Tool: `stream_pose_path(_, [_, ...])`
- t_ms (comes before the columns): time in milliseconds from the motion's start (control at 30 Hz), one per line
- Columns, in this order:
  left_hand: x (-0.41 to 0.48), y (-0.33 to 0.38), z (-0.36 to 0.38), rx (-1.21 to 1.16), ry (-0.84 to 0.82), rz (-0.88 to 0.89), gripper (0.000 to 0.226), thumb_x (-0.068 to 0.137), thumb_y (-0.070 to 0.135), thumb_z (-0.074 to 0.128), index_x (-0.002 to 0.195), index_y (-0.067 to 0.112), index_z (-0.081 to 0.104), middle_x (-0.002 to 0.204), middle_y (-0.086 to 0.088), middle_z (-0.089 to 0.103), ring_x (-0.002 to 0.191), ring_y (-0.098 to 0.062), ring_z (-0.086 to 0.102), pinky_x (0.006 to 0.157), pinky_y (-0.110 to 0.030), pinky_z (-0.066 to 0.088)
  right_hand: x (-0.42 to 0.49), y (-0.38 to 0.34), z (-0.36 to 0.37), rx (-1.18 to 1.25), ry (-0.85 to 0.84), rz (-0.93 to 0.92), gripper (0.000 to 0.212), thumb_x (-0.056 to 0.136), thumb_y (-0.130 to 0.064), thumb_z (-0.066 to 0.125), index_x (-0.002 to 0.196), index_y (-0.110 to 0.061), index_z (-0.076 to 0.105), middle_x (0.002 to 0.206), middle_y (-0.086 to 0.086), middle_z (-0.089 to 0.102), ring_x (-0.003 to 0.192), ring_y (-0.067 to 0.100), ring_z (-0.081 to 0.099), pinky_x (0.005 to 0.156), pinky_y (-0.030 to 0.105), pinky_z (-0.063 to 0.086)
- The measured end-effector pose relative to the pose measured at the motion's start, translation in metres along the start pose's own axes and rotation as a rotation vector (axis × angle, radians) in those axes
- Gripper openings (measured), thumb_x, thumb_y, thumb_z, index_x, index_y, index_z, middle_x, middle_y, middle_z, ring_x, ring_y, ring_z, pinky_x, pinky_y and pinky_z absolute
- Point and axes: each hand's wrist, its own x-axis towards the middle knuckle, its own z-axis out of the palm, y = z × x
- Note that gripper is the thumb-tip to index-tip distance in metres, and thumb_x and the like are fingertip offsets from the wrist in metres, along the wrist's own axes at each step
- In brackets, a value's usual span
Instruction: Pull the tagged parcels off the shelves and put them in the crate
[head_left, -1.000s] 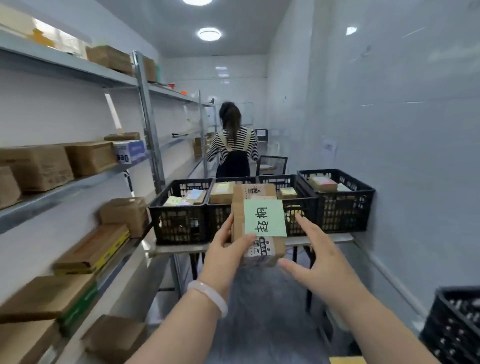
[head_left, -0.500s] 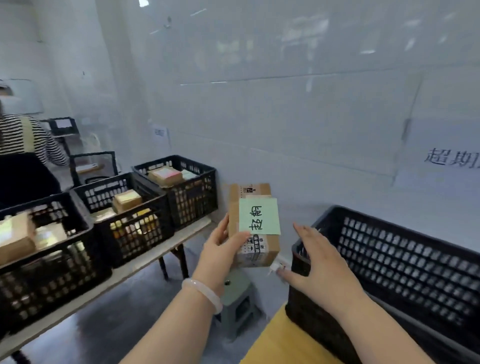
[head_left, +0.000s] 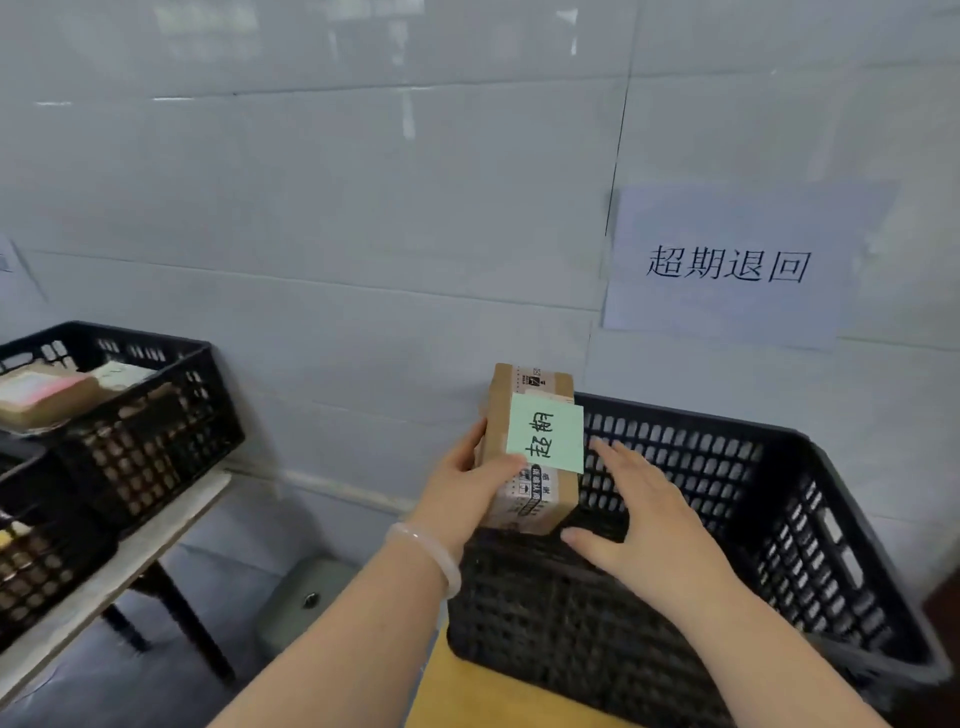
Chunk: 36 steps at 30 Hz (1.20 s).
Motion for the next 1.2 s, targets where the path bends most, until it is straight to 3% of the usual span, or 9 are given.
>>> stream_pose_path(400, [0.153,-0.058,0.053,0.398,-0.045,-0.421,0.076,0.077,0.034,0.075,0.144,0.046,0.041,0.108,0.010,0.067,0.091,-0.015,0.068,0.064,-0.029,0.052,0.107,0.112,0.025,-0.066,-0.205,0.063,0.105,0.072,-0.075,0.060,0.152,-0.042,-0.001,0.162,-0.013,0.006,0.147,0.008,0.004,0.118,0.037,0.011])
stream_pose_path(600, [0.201,-0.099,0.054,0.450,-0.045,-0.553,0.072,0.079,0.033,0.075,0.142,0.044,0.043,0.102,0.007,0.069,0.090,-0.018,0.068,0.062,-0.031,0.050,0.135,0.136,0.057,-0.107,-0.321,0.041,0.102,0.075,-0.073,0.059,0.153,-0.040,0.001,0.162,-0.010,0.007,0.148,0.012,0.005,0.118,0.038,0.009])
stream_pose_path(800, [0.221,-0.134,0.041,0.448,-0.025,-0.595,0.065,0.087,0.030,0.070,0.146,0.036,0.041,0.101,0.006,0.072,0.089,-0.016,0.069,0.068,-0.032,0.052,0.133,0.160,0.078,-0.055,-0.440,0.140,0.097,0.075,-0.079,0.051,0.151,-0.045,0.002,0.161,-0.015,0.004,0.148,0.009,0.002,0.116,0.035,0.007])
stream_pose_path(900, [0.225,-0.145,0.035,0.477,-0.030,-0.630,0.063,0.090,0.032,0.068,0.146,0.032,0.040,0.119,-0.004,0.069,0.103,-0.025,0.066,0.092,-0.044,0.052,0.135,0.165,0.080,0.004,-0.441,0.181,0.089,0.076,-0.082,0.041,0.150,-0.048,0.005,0.160,-0.018,0.004,0.147,0.006,0.003,0.115,0.034,0.009])
stream_pose_path(967, [0.226,-0.148,0.031,0.516,-0.042,-0.606,0.061,0.092,0.027,0.065,0.147,0.030,0.040,0.124,-0.004,0.067,0.108,-0.026,0.065,0.098,-0.045,0.049,0.136,0.164,0.081,0.043,-0.459,0.189,0.086,0.075,-0.084,0.033,0.149,-0.050,0.006,0.160,-0.020,0.005,0.146,0.005,0.003,0.116,0.035,0.010])
stream_pose_path(1100, [0.226,-0.149,0.025,0.671,-0.075,-0.532,0.074,0.091,0.012,0.064,0.153,0.032,0.027,0.130,-0.002,0.063,0.109,-0.020,0.064,0.097,-0.039,0.051,0.136,0.162,0.086,0.073,-0.498,0.196,0.082,0.077,-0.084,0.027,0.149,-0.050,0.008,0.160,-0.021,0.005,0.145,0.003,0.001,0.115,0.034,0.008])
stream_pose_path(1200, [0.226,-0.147,0.023,0.838,-0.085,-0.505,0.085,0.092,0.005,0.058,0.156,0.035,0.010,0.133,-0.001,0.060,0.101,-0.014,0.059,0.085,-0.029,0.052,0.136,0.161,0.087,0.087,-0.524,0.215,0.077,0.080,-0.080,0.026,0.149,-0.051,0.009,0.160,-0.020,0.006,0.146,0.004,0.002,0.116,0.035,0.010])
